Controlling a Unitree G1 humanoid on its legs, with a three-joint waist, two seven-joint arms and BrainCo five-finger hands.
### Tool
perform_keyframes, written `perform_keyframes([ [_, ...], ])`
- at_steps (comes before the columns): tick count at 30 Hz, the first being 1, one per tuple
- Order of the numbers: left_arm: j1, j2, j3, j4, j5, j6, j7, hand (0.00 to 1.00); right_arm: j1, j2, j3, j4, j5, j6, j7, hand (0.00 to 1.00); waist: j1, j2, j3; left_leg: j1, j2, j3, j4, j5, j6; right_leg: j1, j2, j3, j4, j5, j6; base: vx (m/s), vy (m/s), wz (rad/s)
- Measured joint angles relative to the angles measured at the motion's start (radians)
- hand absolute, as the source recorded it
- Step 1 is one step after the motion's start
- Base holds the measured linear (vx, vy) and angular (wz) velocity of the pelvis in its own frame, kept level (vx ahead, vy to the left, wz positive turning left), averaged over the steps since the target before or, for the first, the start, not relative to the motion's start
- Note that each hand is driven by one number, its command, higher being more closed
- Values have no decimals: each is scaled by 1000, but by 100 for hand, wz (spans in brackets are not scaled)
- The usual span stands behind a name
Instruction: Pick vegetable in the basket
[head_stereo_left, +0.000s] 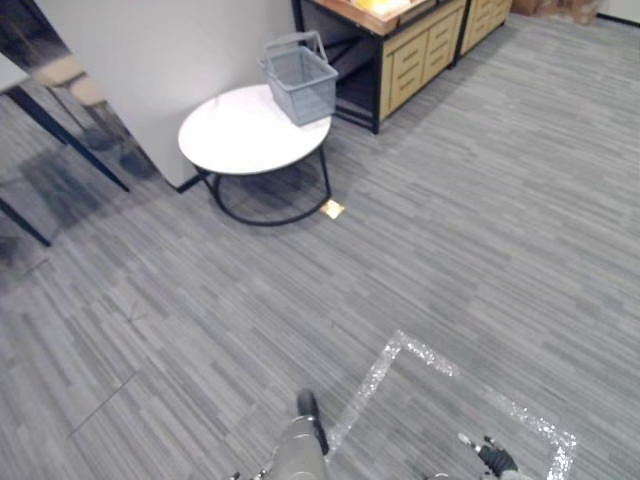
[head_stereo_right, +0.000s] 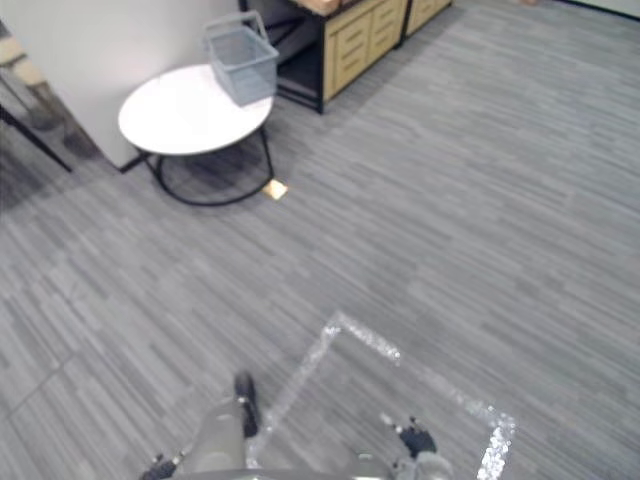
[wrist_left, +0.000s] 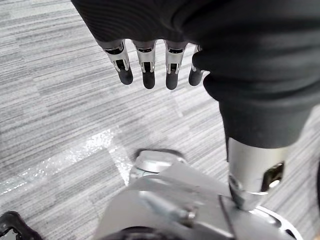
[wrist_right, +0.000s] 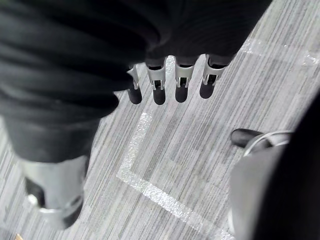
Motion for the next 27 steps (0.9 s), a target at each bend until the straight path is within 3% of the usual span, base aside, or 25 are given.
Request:
perform_keyframes([
  [1, 7, -1, -1, 0, 1, 2, -3, 0, 1, 0, 8, 0, 0, 0, 1, 0, 6, 3, -2, 6, 19, 0, 14, -2, 0, 16, -7, 20, 0, -15, 24, 507, 556, -62],
  [2, 18, 8, 6, 1, 2, 3, -7, 0, 7, 7, 7, 2, -1, 1, 4, 0, 19, -2, -4, 5, 22, 21, 91, 54, 1, 52, -45, 43, -2, -36, 56, 548, 577, -47],
  [3, 27, 22, 12, 1, 5, 1, -11, 0, 24, 19, 7, 10, -5, 0, 12, 0, 19, -44, -22, -30, -11, 32, 185, 44, 7, 53, -98, 47, 3, -46, 49, 633, 509, -25],
  [4, 28, 38, 17, -3, 7, -4, -12, 0, 27, 31, 5, 21, -7, 0, 19, 0, 15, -81, -49, -71, -45, 44, 261, -20, 29, 37, -145, 57, 39, -35, 17, 605, 411, 9],
  [5, -3, 41, 17, -2, 25, 3, -11, 0, 26, 33, 1, 25, -8, 0, 20, 0, 14, -90, -56, -93, -68, 46, 306, -77, 46, -30, -183, 80, 150, 39, 14, 546, 350, 20],
  [6, -16, 50, 20, -2, 33, 4, -9, 0, 26, 35, -8, 28, -8, 1, 20, 0, 14, -89, -57, -88, -84, 50, 318, -86, 51, -60, -200, 95, 211, 88, 15, 543, 417, 26],
  [7, -16, 53, 19, 0, 64, 12, -4, 0, 27, 43, -41, 39, -7, 2, 21, 0, 13, -89, -57, -43, -109, 66, 315, -118, 77, -107, -243, 109, 343, 193, -16, 607, 440, 14],
  [8, -12, 50, 16, -1, 90, 20, -3, 0, 37, 42, -71, 38, -8, 2, 20, 0, 11, -88, -55, 36, -136, 88, 287, -148, 98, -149, -302, 110, 478, 349, -63, 599, 376, 9],
  [9, -7, 47, 9, -5, 97, 23, -3, 0, 39, 41, -78, 35, -8, 1, 20, 0, 11, -77, -49, 79, -146, 103, 263, -159, 111, -179, -327, 112, 563, 408, -93, 554, 263, -2],
  [10, -8, 53, -5, -17, 106, 23, -5, 0, 38, 33, -79, 18, -10, -3, 19, 0, 3, -70, -44, 161, -161, 108, 215, -177, 119, -268, -333, 123, 795, 377, -109, 594, 193, -8],
  [11, -16, 57, -25, -32, 122, 24, -3, 0, 37, 29, -75, 0, -10, -5, 21, 0, -7, -61, -38, 251, -172, 109, 147, -180, 117, -339, -299, 128, 952, 279, -93, 567, 160, -7],
  [12, -19, 54, -32, -44, 123, 22, -3, 0, 36, 26, -76, -4, -10, -7, 21, 0, -12, -54, -34, 299, -177, 110, 110, -179, 116, -368, -276, 117, 999, 232, -104, 536, 123, -14],
  [14, -34, 46, -37, -65, 133, 20, 1, 0, 48, 19, -77, -22, -9, -10, 17, 0, -35, -30, -27, 445, -180, 127, 17, -182, 109, -456, -212, -14, 1017, 66, -135, 422, 47, -6],
  [16, -65, 25, -29, -74, 133, 13, 4, 0, 64, 20, -80, -35, -9, -9, 17, 0, -46, -21, -24, 487, -175, 119, -1, -183, 107, -518, -180, -95, 863, 22, -145, 381, -90, 33],
  [18, -100, -3, -30, -74, 132, 6, 1, 0, 81, 23, -92, -41, -8, -5, 18, 0, -68, -6, -19, 496, -158, 79, -10, -210, 69, -546, -143, -106, 555, 55, -108, 375, -207, 77],
  [19, -108, -10, -29, -71, 133, 1, -6, 0, 95, 31, -123, -37, -8, 2, 16, 0, -79, -24, -19, 523, -168, 61, -38, -229, 26, -536, -142, -59, 295, 154, -86, 518, -346, 60],
  [20, -126, -42, -14, -46, 138, 2, -10, 0, 92, 27, -157, -30, -9, 12, 15, 0, -73, 0, -4, 559, -142, 60, -67, -242, -6, -494, -94, -77, 242, 250, -122, 522, -318, 29],
  [21, -131, -50, -14, -32, 141, 3, -17, 0, 88, 24, -177, -32, -9, 12, 14, 0, -64, 25, -11, 562, -136, 72, -76, -240, -9, -490, -82, -92, 238, 243, -117, 428, -225, -7],
  [22, -136, -54, -14, -30, 143, 5, -28, 0, 79, 26, -204, -39, -9, 9, 14, 0, -67, 33, -5, 568, -147, 79, -68, -238, -11, -501, -91, -90, 280, 212, -118, 287, -73, 2],
  [23, -133, -67, -2, -25, 163, 3, -35, 0, 79, 27, -252, -39, -10, 11, 16, 0, -68, 38, 7, 616, -169, 87, -87, -202, -8, -512, -126, -83, 415, 147, -101, 295, -84, 30],
  [25, -128, -79, 48, -6, 182, 3, -37, 0, 108, 29, -271, -38, -21, 19, 17, 0, -66, 32, -10, 682, -170, 98, -136, -198, -14, -501, -157, -72, 547, -8, -104, 287, -152, 43],
  [27, -109, -78, 64, 5, 185, 7, -37, 0, 102, 27, -268, -37, -44, 18, 19, 0, -62, 42, -22, 692, -161, 101, -111, -197, -14, -497, -146, -70, 563, -49, -114, 250, -190, 3],
])
